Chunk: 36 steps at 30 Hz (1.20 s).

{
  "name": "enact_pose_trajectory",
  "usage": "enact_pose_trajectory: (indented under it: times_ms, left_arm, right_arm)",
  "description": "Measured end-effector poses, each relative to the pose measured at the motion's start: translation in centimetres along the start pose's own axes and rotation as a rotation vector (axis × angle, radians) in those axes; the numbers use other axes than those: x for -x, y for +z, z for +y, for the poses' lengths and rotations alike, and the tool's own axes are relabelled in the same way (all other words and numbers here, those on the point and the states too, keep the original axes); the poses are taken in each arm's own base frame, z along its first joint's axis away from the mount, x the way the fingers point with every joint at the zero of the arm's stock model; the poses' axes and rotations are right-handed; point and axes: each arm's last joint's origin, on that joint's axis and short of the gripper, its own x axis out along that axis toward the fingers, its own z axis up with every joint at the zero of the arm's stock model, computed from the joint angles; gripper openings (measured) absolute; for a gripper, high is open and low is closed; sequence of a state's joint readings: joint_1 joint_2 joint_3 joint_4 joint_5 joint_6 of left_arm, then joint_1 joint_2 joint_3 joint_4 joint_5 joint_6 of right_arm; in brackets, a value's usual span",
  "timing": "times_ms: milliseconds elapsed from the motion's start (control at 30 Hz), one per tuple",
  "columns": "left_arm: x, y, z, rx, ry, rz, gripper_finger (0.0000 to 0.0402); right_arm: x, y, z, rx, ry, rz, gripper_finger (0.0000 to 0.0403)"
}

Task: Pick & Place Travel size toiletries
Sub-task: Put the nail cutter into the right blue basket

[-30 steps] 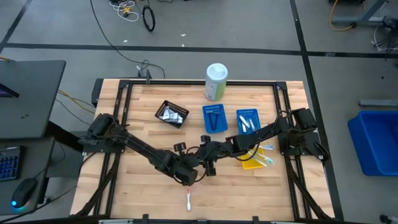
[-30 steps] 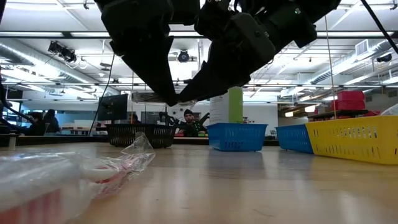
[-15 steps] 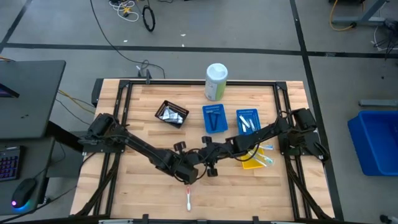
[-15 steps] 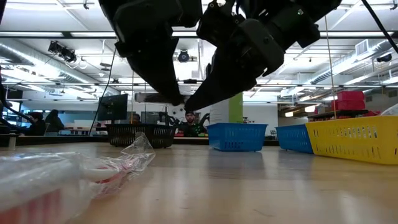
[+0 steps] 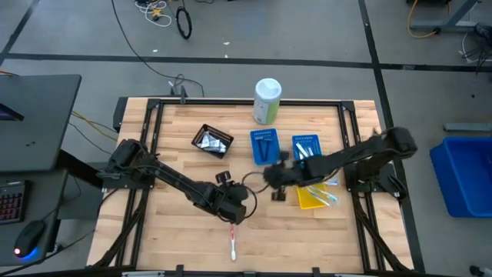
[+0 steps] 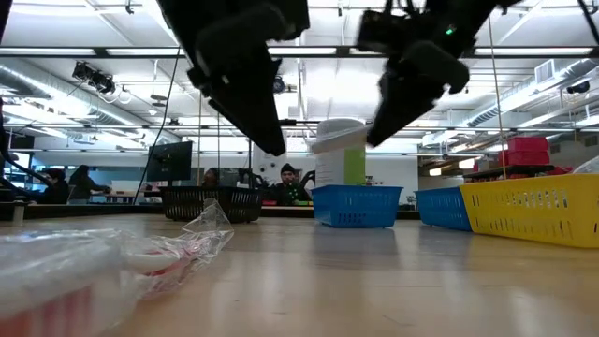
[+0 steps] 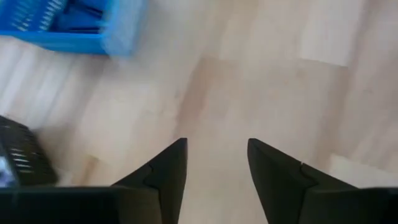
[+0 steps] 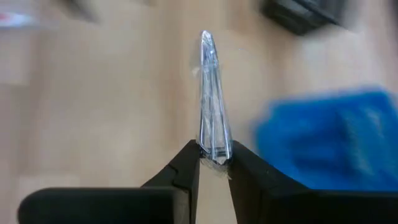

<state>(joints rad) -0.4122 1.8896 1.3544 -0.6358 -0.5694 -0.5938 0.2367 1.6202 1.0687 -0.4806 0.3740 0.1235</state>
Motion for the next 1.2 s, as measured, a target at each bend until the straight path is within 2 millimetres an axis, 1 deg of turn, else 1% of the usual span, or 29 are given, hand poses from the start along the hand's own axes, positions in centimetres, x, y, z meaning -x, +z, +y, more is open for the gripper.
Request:
enact_pose_trajectory:
  times_ms: [133, 233, 333, 400, 467, 533, 667, 733, 833, 1000, 1133, 1200]
  left_arm:
    - [-0.3, 0.3, 0.4, 0.021, 0.014, -0.001, 0.0181]
    - [-0.6, 0.6, 0.8, 0.051, 0.02, -0.011, 0.0175]
    - [-0.8, 0.9, 0.8, 0.123, -0.034, 0.012, 0.0167]
    - [-1.0, 1.0, 0.9, 0.174, -0.096, 0.044, 0.0161]
    - [-1.1, 1.2, 0.9, 0.197, -0.136, 0.06, 0.0155]
    - [-1.1, 1.3, 0.8, 0.185, -0.15, 0.059, 0.015]
    - [-0.9, 1.1, 0.6, 0.158, -0.157, 0.06, 0.014]
    - [-0.9, 1.1, 0.6, 0.156, -0.16, 0.061, 0.0137]
    - [-0.9, 1.1, 0.6, 0.141, -0.174, 0.069, 0.0135]
    - [-0.9, 1.1, 0.6, 0.105, -0.179, 0.069, 0.0134]
    - [-1.0, 1.1, 0.6, 0.093, -0.179, 0.068, 0.0134]
    - [-1.0, 1.2, 0.7, 0.095, -0.178, 0.068, 0.0134]
  right_arm:
    - [4.2, -2.0, -2.3, -0.081, -0.13, 0.132, 0.0071]
    - [7.0, -3.7, -4.1, -0.207, -0.234, 0.208, 0.0073]
    - [8.6, -5.0, -5.7, -0.394, -0.327, 0.255, 0.0074]
    - [9.0, -5.6, -6.5, -0.525, -0.372, 0.278, 0.0074]
    - [8.6, -6.0, -7.0, -0.637, -0.4, 0.278, 0.0074]
    - [7.9, -6.5, -7.2, -0.703, -0.408, 0.287, 0.0075]
    - [5.6, -8.0, -7.3, -0.782, -0.358, 0.304, 0.0075]
    - [4.5, -8.7, -7.5, -0.808, -0.361, 0.293, 0.0075]
    - [3.3, -10.1, -7.7, -0.826, -0.359, 0.324, 0.008]
    - [2.0, -12.3, -8.0, -0.835, -0.367, 0.383, 0.0101]
    - [1.2, -13.5, -8.0, -0.814, -0.368, 0.399, 0.0107]
    - [1.1, -13.6, -8.1, -0.806, -0.365, 0.397, 0.011]
